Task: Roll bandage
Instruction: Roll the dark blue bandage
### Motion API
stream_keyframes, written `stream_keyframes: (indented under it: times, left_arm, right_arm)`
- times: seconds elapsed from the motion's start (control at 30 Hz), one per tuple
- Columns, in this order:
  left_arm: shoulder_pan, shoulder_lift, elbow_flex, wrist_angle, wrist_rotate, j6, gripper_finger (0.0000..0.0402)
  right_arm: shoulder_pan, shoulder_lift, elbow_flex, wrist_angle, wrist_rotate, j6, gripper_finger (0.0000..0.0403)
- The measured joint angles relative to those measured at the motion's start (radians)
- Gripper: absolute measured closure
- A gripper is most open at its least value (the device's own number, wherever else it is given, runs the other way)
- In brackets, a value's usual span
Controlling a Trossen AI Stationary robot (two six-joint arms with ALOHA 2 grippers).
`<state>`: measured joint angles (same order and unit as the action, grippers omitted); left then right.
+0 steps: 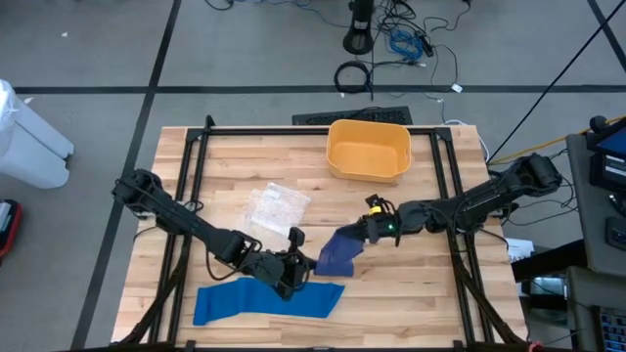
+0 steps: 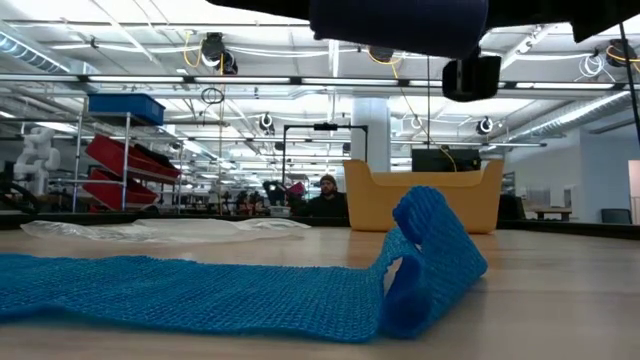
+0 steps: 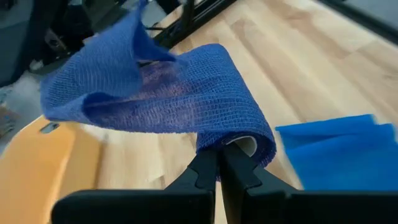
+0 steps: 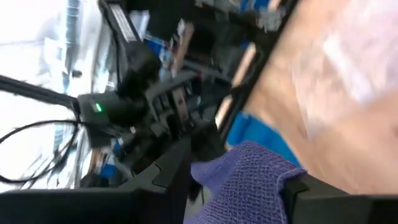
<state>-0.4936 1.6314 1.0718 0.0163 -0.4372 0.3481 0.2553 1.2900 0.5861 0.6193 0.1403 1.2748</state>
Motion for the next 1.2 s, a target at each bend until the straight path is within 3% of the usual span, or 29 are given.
stream_keyframes:
  times: [0.2,0.3,0.47,0.63,0.83,1.0,1.1,1.2]
  left_arm:
    - [-0.001,0.000,0.000,0.004,0.103,0.036,0.0396]
    - [-0.002,0.000,0.000,0.005,0.133,0.036,0.0396]
    - [-0.001,0.000,0.000,0.006,0.211,0.032,0.0396]
    - [-0.005,0.000,0.000,0.022,0.224,0.027,0.0396]
    - [-0.024,0.000,0.000,0.051,0.245,0.049,0.0396]
    - [-0.026,0.000,0.000,0.099,0.262,0.060,0.0396]
    - [-0.026,0.000,0.000,0.098,0.262,0.060,0.0396]
    - [-0.024,0.000,0.000,0.099,0.262,0.057,0.0396]
  right_arm:
    - [-0.104,0.000,0.000,-0.081,-0.419,0.186,0.0268]
    - [-0.138,0.000,0.000,-0.086,-0.530,0.260,0.0268]
    - [-0.207,0.000,0.000,-0.039,-0.544,0.224,0.0268]
    - [-0.194,-0.001,0.000,-0.065,-0.386,0.137,0.0268]
    - [-0.170,0.000,0.000,-0.232,-0.667,0.266,0.0268]
    - [-0.171,-0.002,0.000,-0.142,-0.886,0.286,0.0268]
    - [-0.184,0.000,0.000,-0.155,-0.882,0.261,0.0268]
    - [-0.185,0.000,0.000,-0.155,-0.753,0.163,0.0268]
